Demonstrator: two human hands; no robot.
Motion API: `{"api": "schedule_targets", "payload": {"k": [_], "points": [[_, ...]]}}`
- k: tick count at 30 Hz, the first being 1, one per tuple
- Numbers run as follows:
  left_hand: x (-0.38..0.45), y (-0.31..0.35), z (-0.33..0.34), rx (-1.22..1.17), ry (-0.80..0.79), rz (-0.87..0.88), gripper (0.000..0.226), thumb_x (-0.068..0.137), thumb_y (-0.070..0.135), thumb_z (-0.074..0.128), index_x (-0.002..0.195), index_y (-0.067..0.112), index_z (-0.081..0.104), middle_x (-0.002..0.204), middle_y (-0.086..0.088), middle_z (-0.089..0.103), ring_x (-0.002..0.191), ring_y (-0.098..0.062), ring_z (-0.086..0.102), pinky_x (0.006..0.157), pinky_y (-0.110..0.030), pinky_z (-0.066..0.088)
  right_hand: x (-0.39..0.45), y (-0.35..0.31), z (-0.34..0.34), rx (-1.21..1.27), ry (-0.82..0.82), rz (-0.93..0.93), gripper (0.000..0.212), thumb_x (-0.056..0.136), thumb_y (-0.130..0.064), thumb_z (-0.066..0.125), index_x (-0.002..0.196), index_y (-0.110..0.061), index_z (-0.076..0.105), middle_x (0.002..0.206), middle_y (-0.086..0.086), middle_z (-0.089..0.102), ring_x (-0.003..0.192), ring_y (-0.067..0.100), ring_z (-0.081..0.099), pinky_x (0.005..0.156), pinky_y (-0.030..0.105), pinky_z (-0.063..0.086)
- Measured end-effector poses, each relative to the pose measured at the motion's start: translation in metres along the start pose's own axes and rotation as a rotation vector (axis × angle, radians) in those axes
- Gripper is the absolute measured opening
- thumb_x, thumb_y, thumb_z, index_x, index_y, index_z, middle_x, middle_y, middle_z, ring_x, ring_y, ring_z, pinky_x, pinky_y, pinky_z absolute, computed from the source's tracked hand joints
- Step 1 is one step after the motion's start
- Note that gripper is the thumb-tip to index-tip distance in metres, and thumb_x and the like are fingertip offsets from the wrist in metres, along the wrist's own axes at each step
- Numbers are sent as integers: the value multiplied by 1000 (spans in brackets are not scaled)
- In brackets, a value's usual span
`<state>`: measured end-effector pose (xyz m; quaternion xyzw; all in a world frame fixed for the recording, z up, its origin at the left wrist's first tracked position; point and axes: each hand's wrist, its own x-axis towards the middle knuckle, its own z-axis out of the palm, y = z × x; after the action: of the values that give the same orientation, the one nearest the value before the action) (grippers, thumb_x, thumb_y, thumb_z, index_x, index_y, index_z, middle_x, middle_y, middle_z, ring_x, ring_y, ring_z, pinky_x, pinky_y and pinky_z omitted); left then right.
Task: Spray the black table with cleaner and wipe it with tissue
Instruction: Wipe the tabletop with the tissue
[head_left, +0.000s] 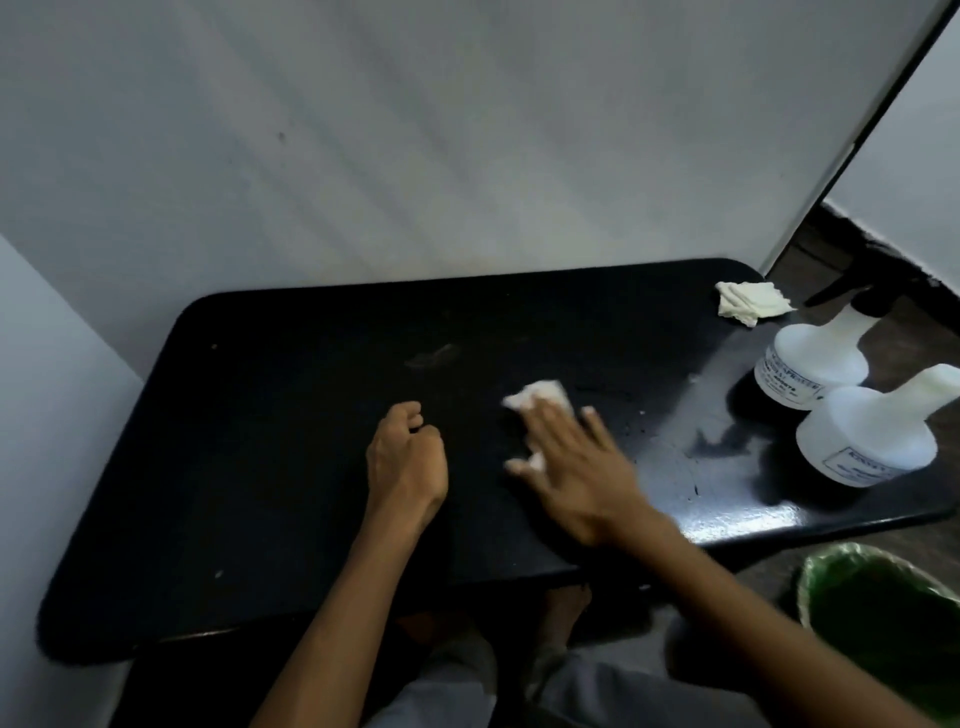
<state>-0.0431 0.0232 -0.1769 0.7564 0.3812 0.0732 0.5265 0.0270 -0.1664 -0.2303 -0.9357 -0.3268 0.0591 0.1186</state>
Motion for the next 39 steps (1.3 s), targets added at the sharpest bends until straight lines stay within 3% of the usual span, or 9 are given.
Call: {"api": "schedule_targets", "payload": {"k": [4,7,16,19,25,29,32,37,39], "points": [[-1,-8,-15,-46,-25,-10,46,95,15,42,139,23,49,139,4,52,117,-11,47,95,-30,36,47,72,-36,-13,-50,435,80,101,-64,12,164,-18,-6,174,0,-10,159,12,-13,128,48,-9],[2,-8,-25,-60,-15,-39,46,96,17,42,140,23,48,137,2,52,111,-10,47,90,-30,36,102,62,-39,67,-39,537,86,101,-68,11,164,-12,-7,173,5,-14,159,18,-16,127,49,-12],[-1,-5,-59,-148,250,-303,54,88,13,41,142,11,45,139,-13,51,123,-31,53,103,-49,44,137,-131,22,51,-117,12,76,105,-60,16,164,-16,-5,173,3,-13,158,16,-16,125,44,-15],[-3,-9,-77,-153,303,-414,45,84,17,43,126,5,57,126,-16,60,114,-34,60,96,-52,51,96,-155,29,19,-145,-204,70,108,-52,18,164,-18,-5,172,1,-15,157,13,-19,128,44,-13],[-29,-16,-91,-126,115,-496,23,89,27,48,91,10,63,85,-10,63,68,-20,59,60,-34,46,-4,-132,18,146,-227,-500,62,109,-32,34,165,-28,7,171,-12,-6,157,2,-11,124,31,-15],[-44,-13,-81,-16,-76,-457,27,90,23,51,106,7,67,91,-10,65,77,-23,62,70,-34,51,-46,-85,-10,139,-267,-487,70,97,-15,53,161,-33,31,170,-16,20,155,1,16,127,27,13],[-57,-9,-62,99,-218,-298,25,89,19,50,106,15,66,106,-9,67,94,-25,64,91,-42,55,-62,-54,-30,82,-177,-355,61,87,-13,57,145,-31,58,155,-9,50,139,12,48,111,28,43],[-87,8,-19,193,-446,18,52,87,19,58,136,38,51,127,5,56,95,-6,57,69,-22,47,-60,-25,-55,257,32,-78,31,77,7,72,96,-15,84,102,3,81,95,19,75,90,37,59],[-96,19,-1,193,-494,124,58,88,22,62,141,40,47,132,6,53,100,-6,54,75,-22,48,-62,-17,-65,411,121,1,32,73,8,75,85,-20,85,87,-3,82,82,11,76,80,35,63]]}}
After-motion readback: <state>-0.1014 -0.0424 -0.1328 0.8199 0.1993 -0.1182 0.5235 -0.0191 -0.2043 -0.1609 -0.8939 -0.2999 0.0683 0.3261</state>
